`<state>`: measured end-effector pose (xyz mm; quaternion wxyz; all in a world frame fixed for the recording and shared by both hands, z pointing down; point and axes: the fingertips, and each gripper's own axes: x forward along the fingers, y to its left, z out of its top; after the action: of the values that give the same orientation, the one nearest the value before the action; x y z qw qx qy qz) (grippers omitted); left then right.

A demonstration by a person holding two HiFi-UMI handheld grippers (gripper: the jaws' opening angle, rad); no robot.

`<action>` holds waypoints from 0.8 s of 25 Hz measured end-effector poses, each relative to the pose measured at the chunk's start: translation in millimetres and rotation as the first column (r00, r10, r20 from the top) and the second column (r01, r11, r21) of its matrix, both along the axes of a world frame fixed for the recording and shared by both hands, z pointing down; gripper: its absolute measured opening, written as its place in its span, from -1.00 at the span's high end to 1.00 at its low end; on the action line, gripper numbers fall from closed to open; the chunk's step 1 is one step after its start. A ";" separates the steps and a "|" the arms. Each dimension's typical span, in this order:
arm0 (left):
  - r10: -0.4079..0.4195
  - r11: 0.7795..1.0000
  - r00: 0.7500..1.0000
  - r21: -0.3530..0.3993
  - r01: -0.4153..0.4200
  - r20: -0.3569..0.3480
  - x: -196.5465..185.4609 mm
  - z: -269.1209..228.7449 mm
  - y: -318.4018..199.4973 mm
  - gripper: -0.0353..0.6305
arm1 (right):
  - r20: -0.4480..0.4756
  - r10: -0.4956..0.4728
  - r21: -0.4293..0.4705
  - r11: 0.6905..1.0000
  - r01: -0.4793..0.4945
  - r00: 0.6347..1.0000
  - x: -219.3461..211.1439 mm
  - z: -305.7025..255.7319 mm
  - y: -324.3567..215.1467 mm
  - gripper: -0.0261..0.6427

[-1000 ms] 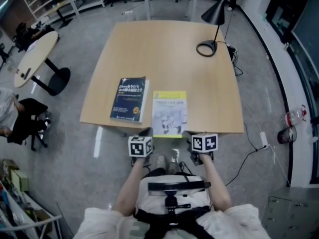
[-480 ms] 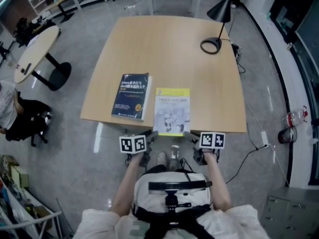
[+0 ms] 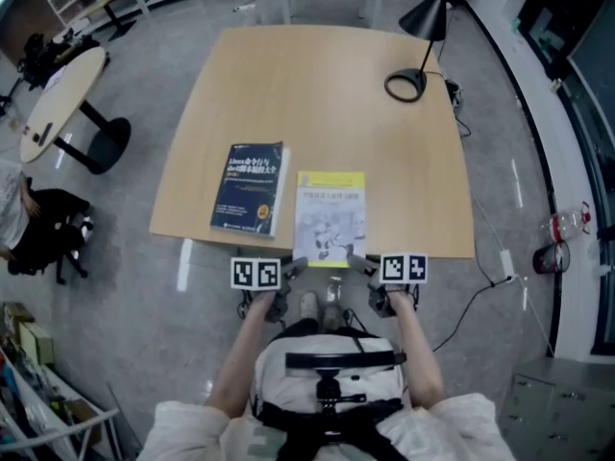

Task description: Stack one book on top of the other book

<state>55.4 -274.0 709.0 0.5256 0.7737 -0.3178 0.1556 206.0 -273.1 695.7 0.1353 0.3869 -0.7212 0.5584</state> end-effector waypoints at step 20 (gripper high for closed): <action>0.080 0.995 0.980 -0.045 -0.090 -0.183 12.8 1.5 0.0 0.43 | 0.175 -0.043 -0.026 0.998 0.048 0.984 -14.4 1.9 -3.0 0.43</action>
<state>68.2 -274.1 710.5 0.5655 0.7832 -0.2312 0.1154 191.6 -276.1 697.6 0.0904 0.3179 -0.7303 0.5978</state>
